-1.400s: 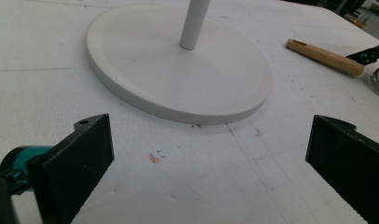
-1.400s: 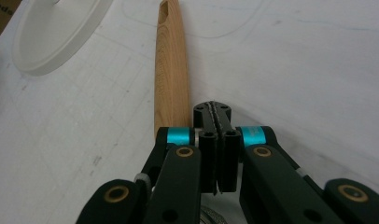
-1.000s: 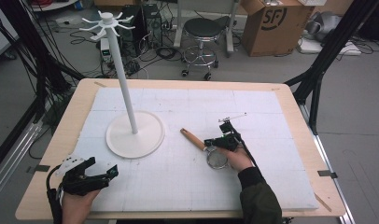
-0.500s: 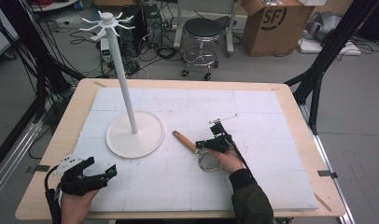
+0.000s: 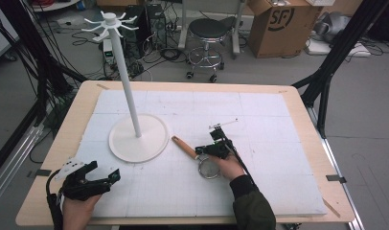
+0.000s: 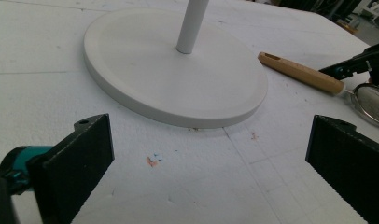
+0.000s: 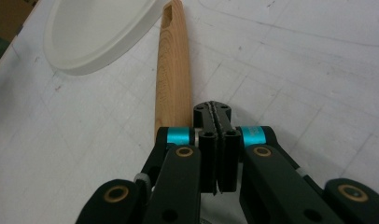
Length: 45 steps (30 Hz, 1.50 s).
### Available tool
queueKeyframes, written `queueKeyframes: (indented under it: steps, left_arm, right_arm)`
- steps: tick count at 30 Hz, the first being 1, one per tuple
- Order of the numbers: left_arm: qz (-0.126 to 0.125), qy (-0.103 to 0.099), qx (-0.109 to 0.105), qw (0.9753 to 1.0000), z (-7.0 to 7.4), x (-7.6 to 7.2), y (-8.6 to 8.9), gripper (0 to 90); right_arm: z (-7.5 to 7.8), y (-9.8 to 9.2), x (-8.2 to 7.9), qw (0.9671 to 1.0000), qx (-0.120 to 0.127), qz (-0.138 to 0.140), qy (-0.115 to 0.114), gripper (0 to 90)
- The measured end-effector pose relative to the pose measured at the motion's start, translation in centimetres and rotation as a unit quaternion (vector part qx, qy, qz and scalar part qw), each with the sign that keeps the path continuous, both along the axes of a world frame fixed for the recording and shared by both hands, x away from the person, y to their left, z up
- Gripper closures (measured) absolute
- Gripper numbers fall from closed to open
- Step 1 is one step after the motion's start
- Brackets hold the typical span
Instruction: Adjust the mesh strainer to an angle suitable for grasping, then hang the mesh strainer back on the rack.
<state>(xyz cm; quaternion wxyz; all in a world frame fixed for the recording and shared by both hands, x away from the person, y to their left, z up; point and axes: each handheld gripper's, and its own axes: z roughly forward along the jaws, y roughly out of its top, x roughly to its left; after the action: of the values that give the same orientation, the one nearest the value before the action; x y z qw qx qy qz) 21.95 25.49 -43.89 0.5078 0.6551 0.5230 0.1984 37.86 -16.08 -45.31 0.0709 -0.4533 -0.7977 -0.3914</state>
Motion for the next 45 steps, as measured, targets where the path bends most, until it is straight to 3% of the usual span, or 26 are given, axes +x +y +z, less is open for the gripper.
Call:
queueKeyframes:
  steps: [3, 5, 9, 15, 28, 36, 45]
  left_arm:
    - [0.001, 0.001, -0.002, 1.0000, 0.0, 0.0, 0.0, 1.6]
    - [-0.001, 0.001, -0.003, 1.0000, 0.0, 0.0, 0.0, 1.6]
    - [0.000, 0.001, -0.005, 1.0000, 0.0, -0.1, 0.1, 1.6]
    - [-0.002, 0.000, -0.005, 1.0000, 0.0, -0.1, 0.0, 1.6]
    - [-0.007, -0.002, -0.006, 1.0000, 0.1, -0.1, -0.1, 1.6]
    - [-0.004, -0.003, -0.008, 1.0000, 0.1, -0.2, -0.2, 1.6]
    - [-0.004, -0.002, -0.008, 1.0000, 0.1, -0.1, -0.1, 1.6]
  right_arm:
    - [0.0, 0.0, 0.0, 1.0000, 0.003, 0.001, 0.000, 85.6]
    - [0.1, -0.1, -0.2, 0.9998, 0.020, 0.009, 0.001, 68.1]
    - [0.7, -0.5, -0.4, 0.9996, -0.003, -0.019, -0.021, 58.6]
    - [1.3, -1.2, -0.6, 0.9993, 0.013, -0.027, -0.023, 55.9]
    - [2.8, -1.0, -2.0, 0.9988, 0.033, 0.004, -0.037, 40.0]
    - [3.3, -1.0, -2.6, 0.9984, 0.035, 0.017, -0.041, 34.3]
    - [2.8, -0.1, -2.7, 0.9987, 0.020, 0.027, -0.038, 33.3]
